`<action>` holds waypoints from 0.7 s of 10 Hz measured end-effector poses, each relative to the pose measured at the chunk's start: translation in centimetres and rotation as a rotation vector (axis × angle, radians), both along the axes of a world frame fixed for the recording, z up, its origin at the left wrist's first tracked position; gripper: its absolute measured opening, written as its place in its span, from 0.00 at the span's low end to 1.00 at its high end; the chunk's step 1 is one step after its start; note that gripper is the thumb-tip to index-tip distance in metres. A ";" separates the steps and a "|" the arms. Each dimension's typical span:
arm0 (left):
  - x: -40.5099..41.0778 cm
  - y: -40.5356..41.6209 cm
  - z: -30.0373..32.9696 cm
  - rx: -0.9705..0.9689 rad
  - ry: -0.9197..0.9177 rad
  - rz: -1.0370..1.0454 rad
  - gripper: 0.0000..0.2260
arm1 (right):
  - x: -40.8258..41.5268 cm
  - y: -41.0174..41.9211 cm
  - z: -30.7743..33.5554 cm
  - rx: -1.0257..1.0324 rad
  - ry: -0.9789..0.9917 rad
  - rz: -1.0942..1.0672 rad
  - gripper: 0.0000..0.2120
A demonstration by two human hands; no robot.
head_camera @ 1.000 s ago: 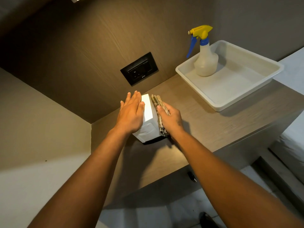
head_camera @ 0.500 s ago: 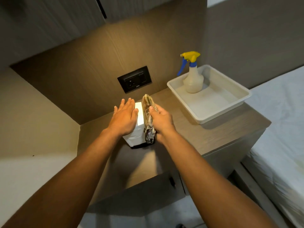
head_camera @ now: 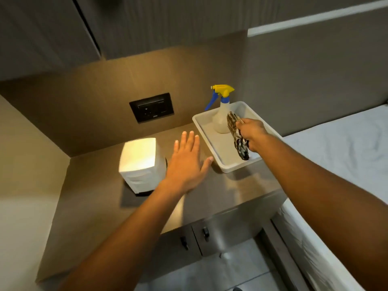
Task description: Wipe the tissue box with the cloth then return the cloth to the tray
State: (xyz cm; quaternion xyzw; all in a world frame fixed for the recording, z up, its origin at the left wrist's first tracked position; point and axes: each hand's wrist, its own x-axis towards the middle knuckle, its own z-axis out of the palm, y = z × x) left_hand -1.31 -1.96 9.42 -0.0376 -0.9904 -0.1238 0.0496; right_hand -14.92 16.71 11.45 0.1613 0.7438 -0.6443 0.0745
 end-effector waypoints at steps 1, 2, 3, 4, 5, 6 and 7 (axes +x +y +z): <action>0.1 2.1 -4.0 0.037 -0.120 0.121 0.36 | -1.8 -0.1 -0.6 0.353 0.041 0.124 0.13; 0.4 2.5 -7.2 0.032 -0.239 0.194 0.37 | -2.8 -1.2 -2.0 0.595 0.051 0.223 0.15; 0.4 2.4 -9.1 0.068 -0.274 0.230 0.39 | -2.1 -2.2 -4.3 0.758 0.072 0.285 0.11; 0.1 2.5 -10.0 0.045 -0.251 0.232 0.40 | -1.3 -3.3 -6.5 0.964 0.054 0.427 0.09; 0.3 2.5 -10.5 0.022 -0.231 0.243 0.42 | -0.4 -4.5 -7.6 1.115 -0.063 0.498 0.29; 0.2 2.1 -10.0 0.020 -0.249 0.251 0.42 | -0.6 -5.0 -7.5 1.134 -0.092 0.516 0.36; 0.8 2.8 -9.0 0.038 -0.221 0.265 0.42 | -0.4 -4.1 -5.5 1.159 0.026 0.549 0.31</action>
